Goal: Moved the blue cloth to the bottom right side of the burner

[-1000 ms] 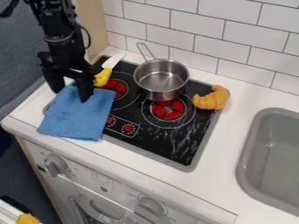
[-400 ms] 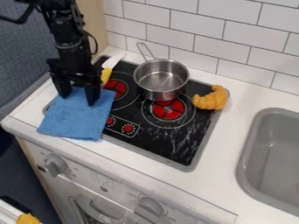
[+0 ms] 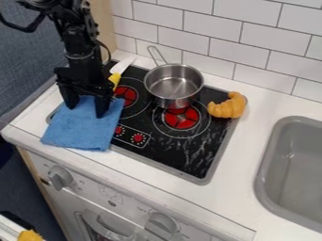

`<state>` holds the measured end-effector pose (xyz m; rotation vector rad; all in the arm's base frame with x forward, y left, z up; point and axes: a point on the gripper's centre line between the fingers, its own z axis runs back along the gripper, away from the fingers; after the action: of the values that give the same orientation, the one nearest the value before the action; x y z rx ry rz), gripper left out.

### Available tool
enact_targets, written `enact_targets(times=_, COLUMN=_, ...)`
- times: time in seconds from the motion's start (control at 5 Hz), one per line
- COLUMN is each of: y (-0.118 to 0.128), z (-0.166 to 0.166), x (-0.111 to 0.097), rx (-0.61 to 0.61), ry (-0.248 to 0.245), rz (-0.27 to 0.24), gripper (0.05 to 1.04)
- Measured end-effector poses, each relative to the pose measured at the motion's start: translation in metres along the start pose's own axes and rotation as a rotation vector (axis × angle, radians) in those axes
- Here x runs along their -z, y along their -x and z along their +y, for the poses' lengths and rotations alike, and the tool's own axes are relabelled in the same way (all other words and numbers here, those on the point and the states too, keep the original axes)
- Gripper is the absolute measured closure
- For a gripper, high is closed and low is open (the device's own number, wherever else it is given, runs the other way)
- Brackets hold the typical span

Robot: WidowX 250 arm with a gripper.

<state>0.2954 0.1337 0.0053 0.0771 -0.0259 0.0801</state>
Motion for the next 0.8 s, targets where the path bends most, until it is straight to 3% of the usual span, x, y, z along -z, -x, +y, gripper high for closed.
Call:
enact_targets(times=0.2, y=-0.001, z=-0.018, x=-0.002, rx=0.007, ry=0.016, rz=-0.018, gripper=0.083)
enact_targets(times=0.6, y=-0.001, z=-0.132, x=-0.014, rx=0.261, ry=0.063, rz=-0.028, gripper=0.084)
enact_targets(times=0.8, y=0.008, z=-0.180, x=-0.019, rx=0.310, ry=0.080, rz=-0.029, gripper=0.084)
